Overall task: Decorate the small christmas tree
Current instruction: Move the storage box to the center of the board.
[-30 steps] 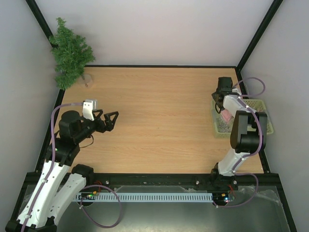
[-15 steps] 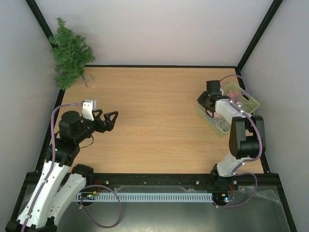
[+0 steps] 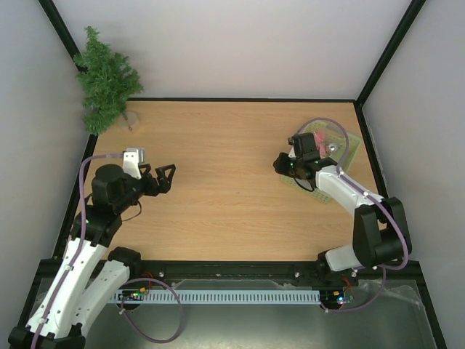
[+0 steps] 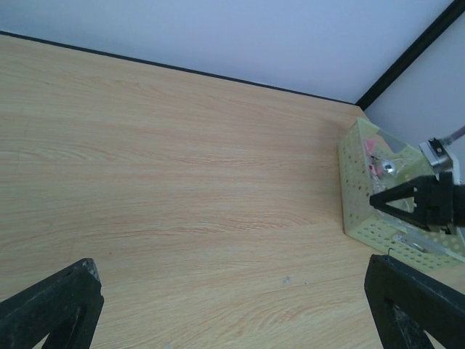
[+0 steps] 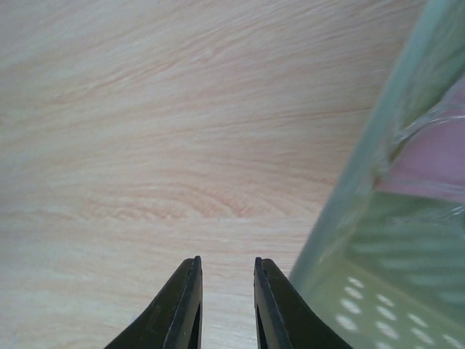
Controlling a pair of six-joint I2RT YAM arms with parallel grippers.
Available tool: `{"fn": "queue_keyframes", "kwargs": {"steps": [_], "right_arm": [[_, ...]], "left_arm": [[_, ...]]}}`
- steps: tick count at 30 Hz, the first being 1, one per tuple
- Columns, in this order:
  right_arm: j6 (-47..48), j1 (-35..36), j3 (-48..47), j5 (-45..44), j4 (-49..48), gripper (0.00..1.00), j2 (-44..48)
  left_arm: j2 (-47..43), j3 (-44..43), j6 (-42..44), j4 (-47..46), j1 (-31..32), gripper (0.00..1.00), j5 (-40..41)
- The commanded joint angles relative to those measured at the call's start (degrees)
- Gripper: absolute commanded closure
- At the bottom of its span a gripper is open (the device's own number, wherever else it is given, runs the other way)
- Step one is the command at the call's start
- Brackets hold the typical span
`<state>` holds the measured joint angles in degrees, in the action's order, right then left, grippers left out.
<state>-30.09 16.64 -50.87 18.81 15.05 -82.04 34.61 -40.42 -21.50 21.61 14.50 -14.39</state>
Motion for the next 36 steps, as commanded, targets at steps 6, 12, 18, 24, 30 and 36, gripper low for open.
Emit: {"fn": "queue_keyframes", "kwargs": {"steps": [6, 12, 18, 24, 30, 36], "right_arm": [[4.38, 2.69, 0.06, -3.17, 4.19, 0.70, 2.71], [1.48, 2.69, -4.69, -15.93, 5.81, 0.50, 5.38], [-1.03, 0.09, -9.82, -21.06, 5.44, 0.23, -0.16], [0.19, -1.75, -9.94, -11.58, 3.03, 0.10, -7.01], [0.67, -1.09, -5.52, -2.53, -0.41, 0.12, -9.48], [2.04, 2.37, -1.87, 0.02, -0.81, 0.16, -7.31]], "left_arm": [[3.16, -0.78, -1.56, 0.50, 0.11, 0.00, 14.08], [12.98, -10.26, -2.77, 1.27, -0.25, 0.00, 24.33], [21.95, -18.81, -2.05, 2.24, -2.82, 0.00, 25.48], [27.09, -26.44, -0.13, 2.72, -10.40, 0.00, 23.10], [30.97, -30.17, 1.11, 1.50, -17.73, 0.00, 23.63], [38.73, -39.59, 1.90, -1.62, -23.36, 0.00, 24.16]]}}
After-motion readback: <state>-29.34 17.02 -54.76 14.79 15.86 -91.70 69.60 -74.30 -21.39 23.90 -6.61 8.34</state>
